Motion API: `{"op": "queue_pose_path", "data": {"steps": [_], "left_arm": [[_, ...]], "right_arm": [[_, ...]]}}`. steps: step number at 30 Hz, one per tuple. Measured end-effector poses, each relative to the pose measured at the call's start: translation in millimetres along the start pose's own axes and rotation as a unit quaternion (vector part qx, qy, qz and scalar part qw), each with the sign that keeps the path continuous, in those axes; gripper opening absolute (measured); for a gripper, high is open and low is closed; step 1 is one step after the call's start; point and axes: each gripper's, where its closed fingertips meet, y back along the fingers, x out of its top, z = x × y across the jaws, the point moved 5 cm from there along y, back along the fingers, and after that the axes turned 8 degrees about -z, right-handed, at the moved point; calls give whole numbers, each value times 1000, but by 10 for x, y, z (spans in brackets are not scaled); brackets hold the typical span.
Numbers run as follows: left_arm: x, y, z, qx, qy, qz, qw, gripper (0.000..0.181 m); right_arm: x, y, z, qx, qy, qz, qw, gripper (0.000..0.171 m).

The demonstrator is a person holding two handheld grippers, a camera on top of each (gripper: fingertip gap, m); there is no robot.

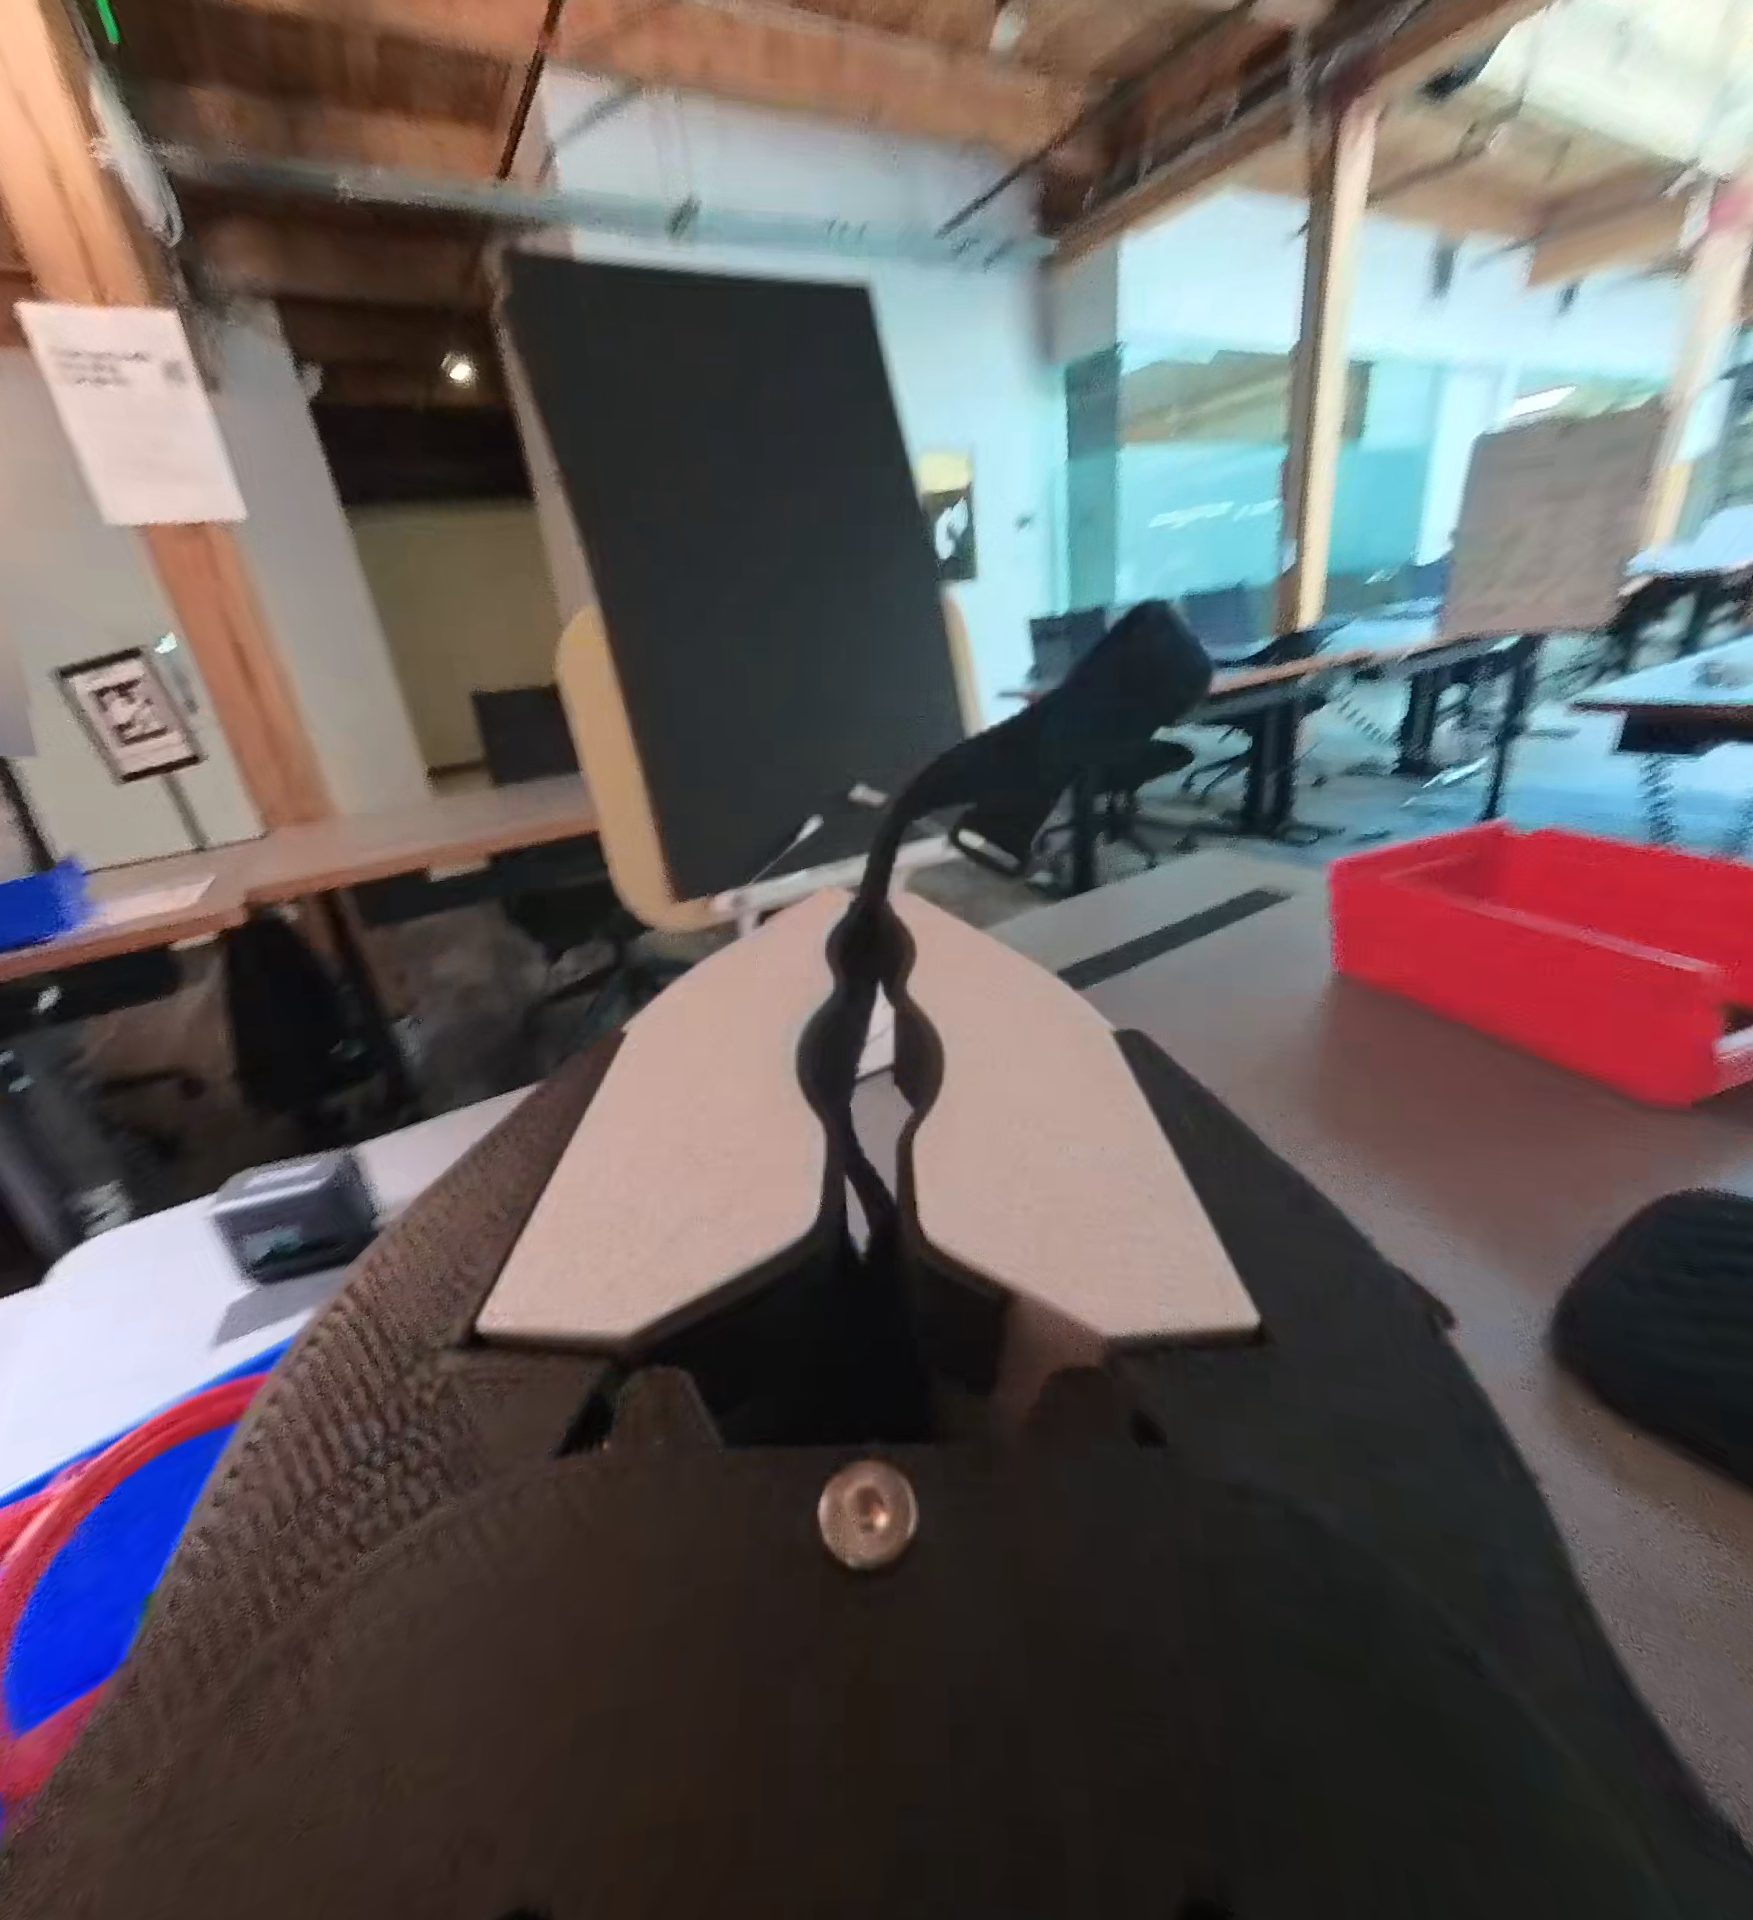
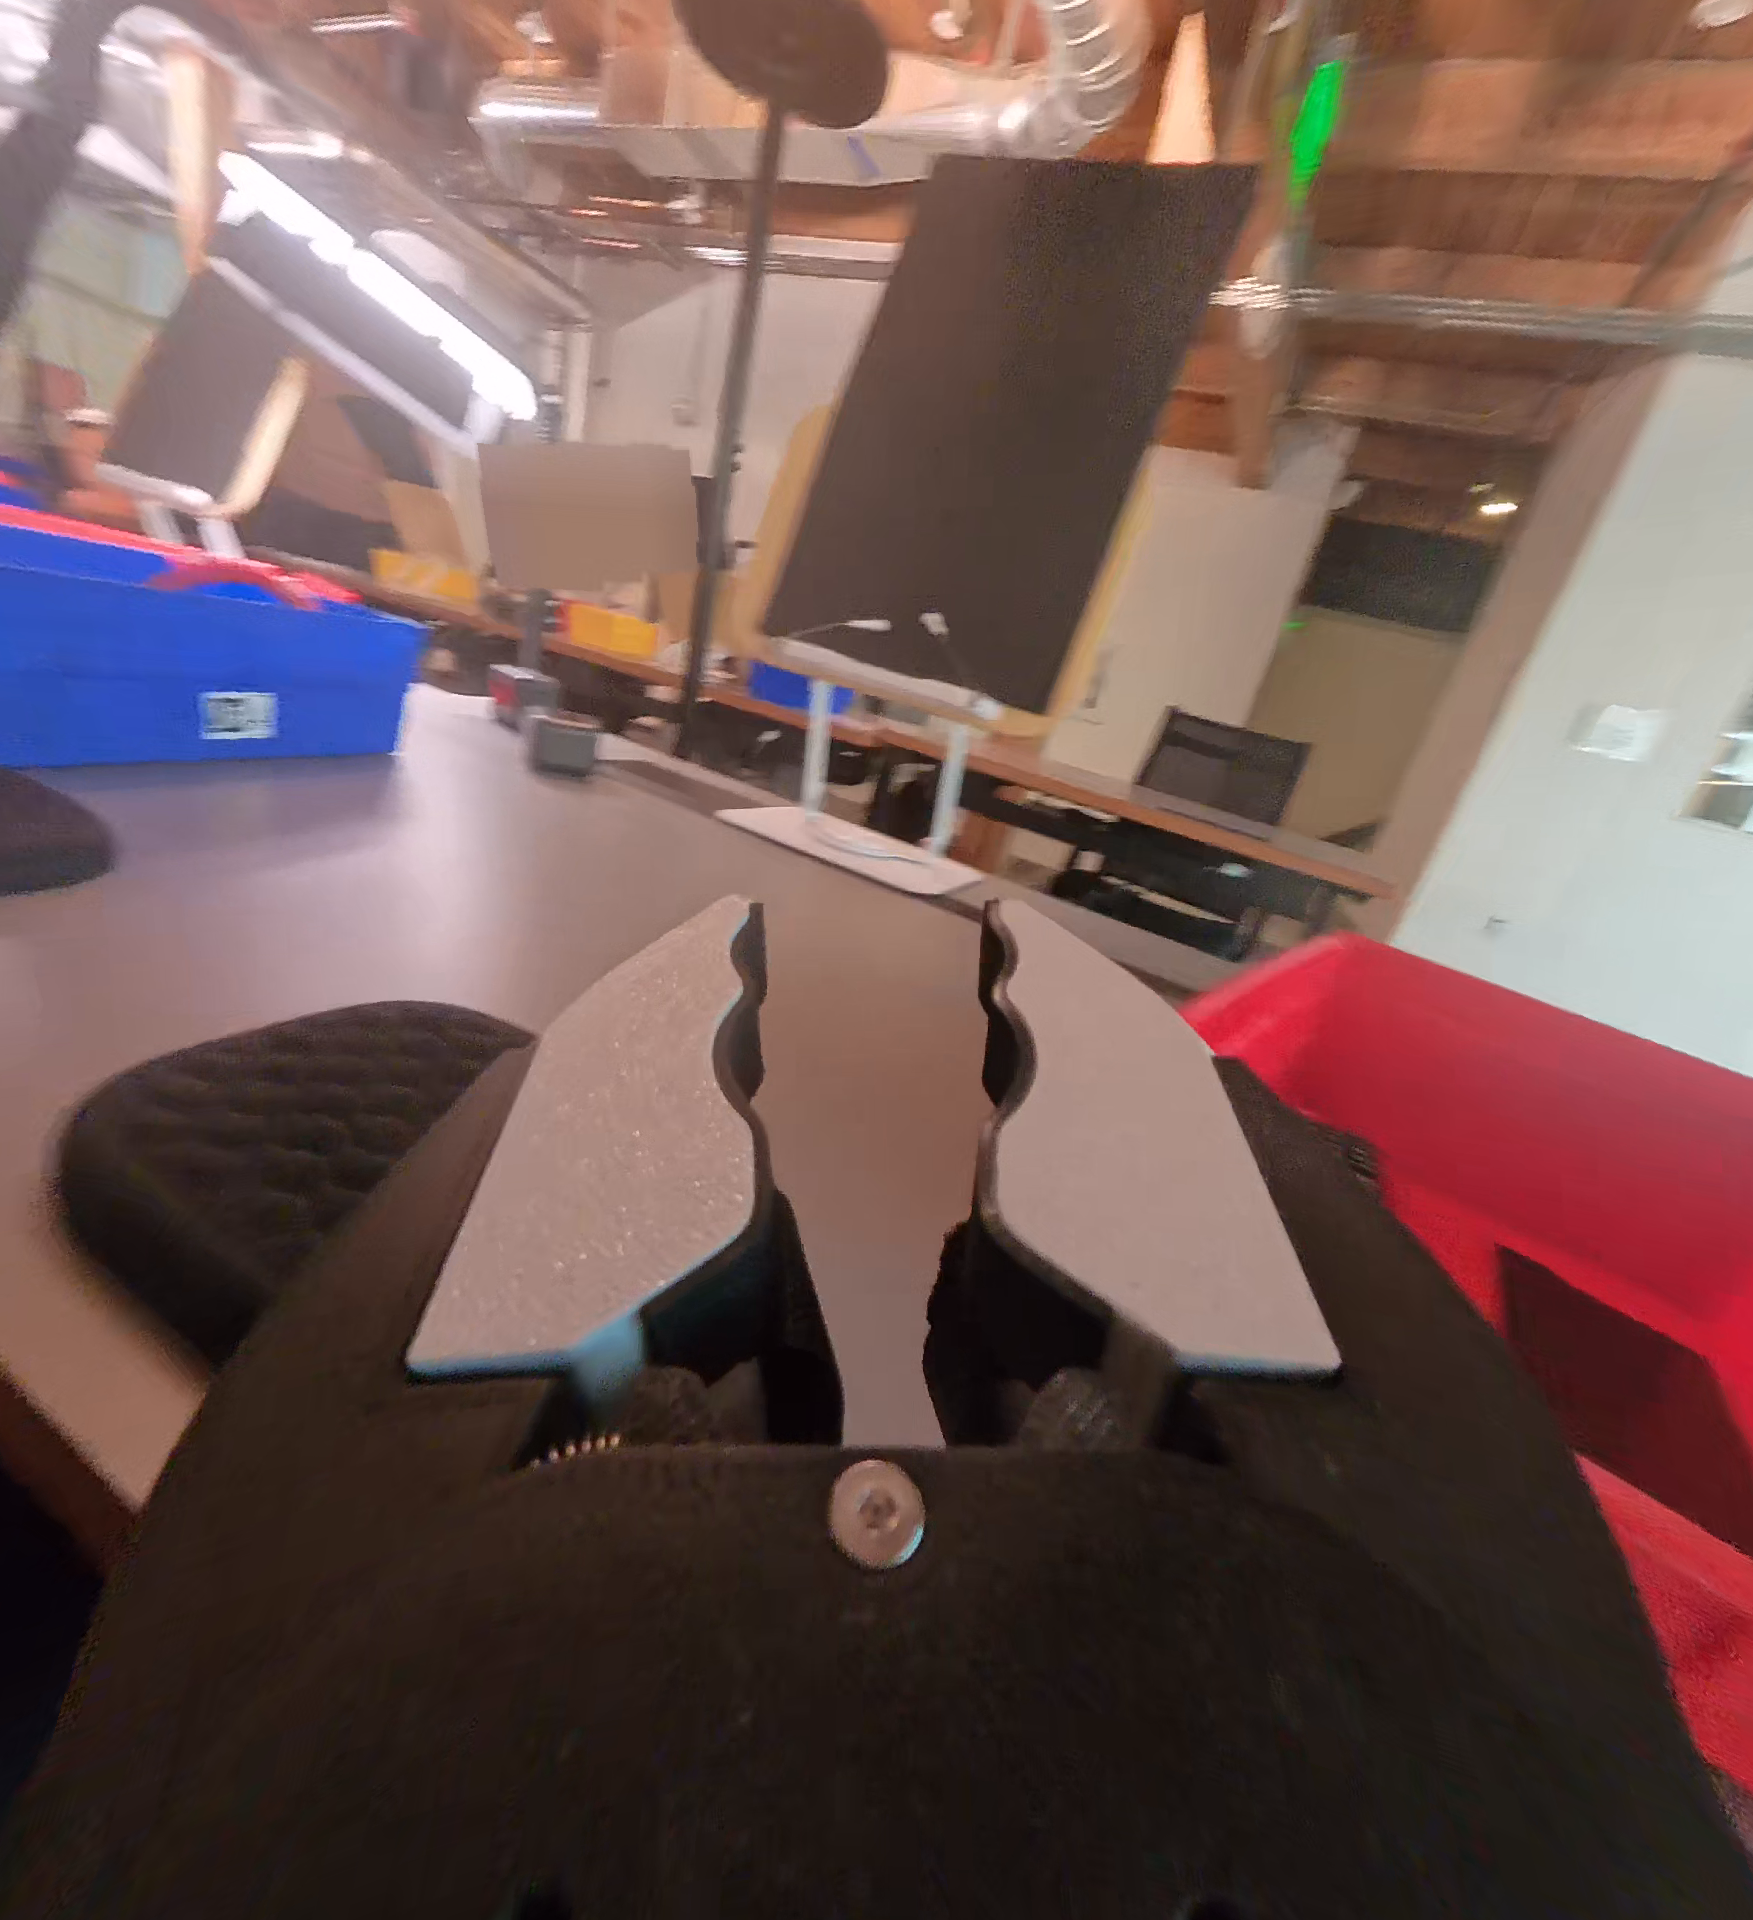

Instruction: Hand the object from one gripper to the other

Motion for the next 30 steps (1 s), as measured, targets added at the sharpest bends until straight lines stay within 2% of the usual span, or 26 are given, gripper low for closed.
{"op": "queue_pose_path", "data": {"steps": [4, 9, 12, 16, 18, 23, 26, 30], "left_arm": [[105, -85, 671, -120, 51, 83, 988, 1], [-95, -297, 1532, -270, 157, 112, 943, 1], [-209, -389, 1996, -364, 231, 120, 894, 1], [-191, -388, 2358, -459, 299, 145, 824, 1], [-177, -378, 2456, -470, 290, 156, 819, 1], [-184, -347, 2547, -456, 222, 172, 844, 2], [-158, -295, 2565, -463, 214, 186, 840, 1], [-134, -248, 2596, -478, 221, 196, 827, 1]], "right_arm": [[188, -147, -511, 154, -40, 0, 987, 40], [427, -305, -1260, 334, -112, 4, 936, 42], [489, -451, -1613, 376, -109, -5, 920, 46], [587, -688, -1742, 368, -71, -5, 927, 53], [711, -732, -1760, 371, -59, 20, 927, 53], [847, -655, -1778, 428, -57, 38, 901, 44], [772, -673, -1679, 450, -95, 8, 888, 44], [761, -654, -1693, 478, -107, 20, 872, 44]]}}
